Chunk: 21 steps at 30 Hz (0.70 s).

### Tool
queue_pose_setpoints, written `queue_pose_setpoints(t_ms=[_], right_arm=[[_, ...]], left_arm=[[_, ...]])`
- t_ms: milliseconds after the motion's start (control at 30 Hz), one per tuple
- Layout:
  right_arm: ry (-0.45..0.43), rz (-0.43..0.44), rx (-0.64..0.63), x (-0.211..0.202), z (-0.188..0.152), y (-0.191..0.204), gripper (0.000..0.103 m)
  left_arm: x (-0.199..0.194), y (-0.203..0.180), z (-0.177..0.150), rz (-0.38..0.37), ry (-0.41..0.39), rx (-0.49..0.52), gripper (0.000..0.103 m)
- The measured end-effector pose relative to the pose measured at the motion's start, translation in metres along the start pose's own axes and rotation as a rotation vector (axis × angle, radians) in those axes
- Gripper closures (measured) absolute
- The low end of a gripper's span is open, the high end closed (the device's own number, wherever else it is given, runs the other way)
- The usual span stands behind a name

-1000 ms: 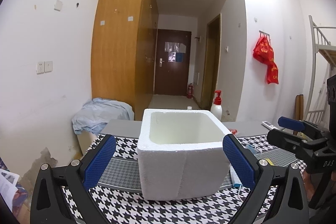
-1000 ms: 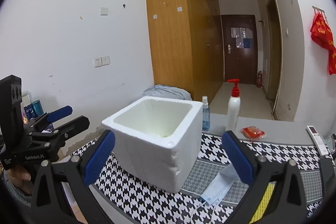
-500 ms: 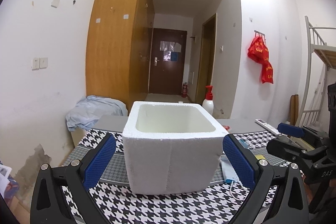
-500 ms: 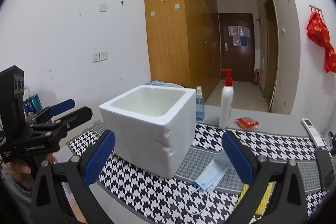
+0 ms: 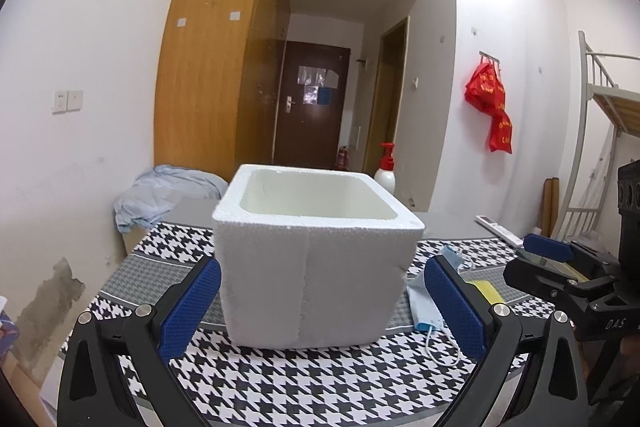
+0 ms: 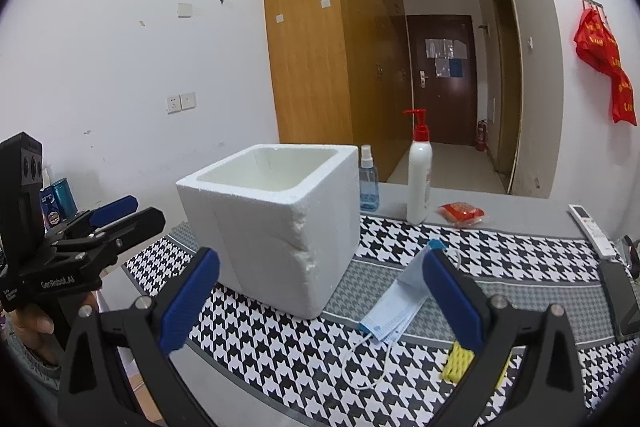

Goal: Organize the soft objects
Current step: 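Move both open grippers toward the blue mask and yellow foam net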

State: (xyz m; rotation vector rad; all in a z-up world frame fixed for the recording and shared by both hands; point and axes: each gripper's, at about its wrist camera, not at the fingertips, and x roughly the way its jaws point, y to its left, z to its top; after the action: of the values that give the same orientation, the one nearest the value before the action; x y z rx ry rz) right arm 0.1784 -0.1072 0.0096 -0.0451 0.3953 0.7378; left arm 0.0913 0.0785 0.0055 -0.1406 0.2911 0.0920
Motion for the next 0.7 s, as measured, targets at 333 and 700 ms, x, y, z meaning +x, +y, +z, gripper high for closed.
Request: queue_pose_setpoints(t_ms=[333, 700], right_arm=[[0.011, -0.075, 0.024, -0.013, -0.008, -0.019, 0.000], [0.017, -0.142, 0.060, -0.030, -0.017, -0.038, 0.000]], left_arm=[[0.009, -0.016, -0.009, -0.044, 0.029, 0.023, 0.001], [0.018, -0.041, -0.012, -0.125, 0.048, 0.042, 0.001]])
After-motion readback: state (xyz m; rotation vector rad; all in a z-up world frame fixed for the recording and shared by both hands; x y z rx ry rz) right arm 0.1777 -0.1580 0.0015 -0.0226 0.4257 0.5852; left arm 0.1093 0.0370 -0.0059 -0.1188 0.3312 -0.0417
